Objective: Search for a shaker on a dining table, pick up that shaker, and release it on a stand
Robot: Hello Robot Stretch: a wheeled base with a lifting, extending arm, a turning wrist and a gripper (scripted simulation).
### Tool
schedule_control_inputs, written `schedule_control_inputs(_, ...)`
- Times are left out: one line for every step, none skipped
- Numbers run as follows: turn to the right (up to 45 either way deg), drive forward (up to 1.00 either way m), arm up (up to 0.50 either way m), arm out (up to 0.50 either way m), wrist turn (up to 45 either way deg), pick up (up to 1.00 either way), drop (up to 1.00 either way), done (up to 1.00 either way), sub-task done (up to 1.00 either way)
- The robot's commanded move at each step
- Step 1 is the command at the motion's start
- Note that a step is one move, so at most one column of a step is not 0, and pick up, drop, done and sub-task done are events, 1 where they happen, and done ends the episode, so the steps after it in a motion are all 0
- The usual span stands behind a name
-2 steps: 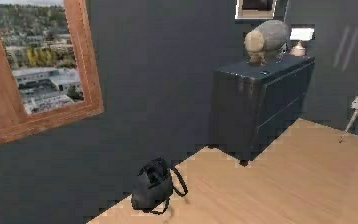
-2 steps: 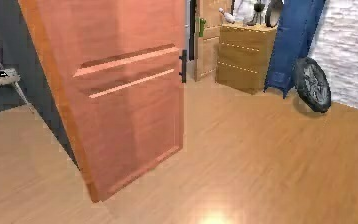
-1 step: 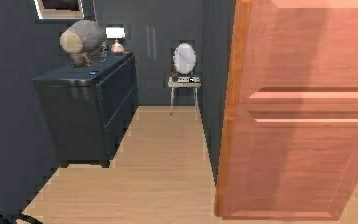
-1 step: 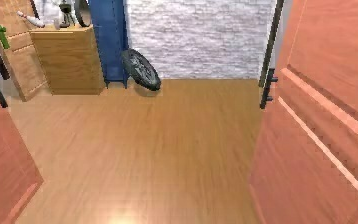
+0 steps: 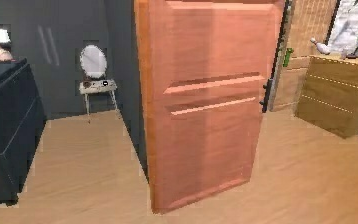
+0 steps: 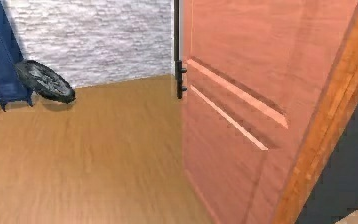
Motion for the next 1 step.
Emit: schedule_control_inputs(3.0, 0.00, 0.00, 0.00, 0.0, 0.00, 0.00, 0.00, 0.00)
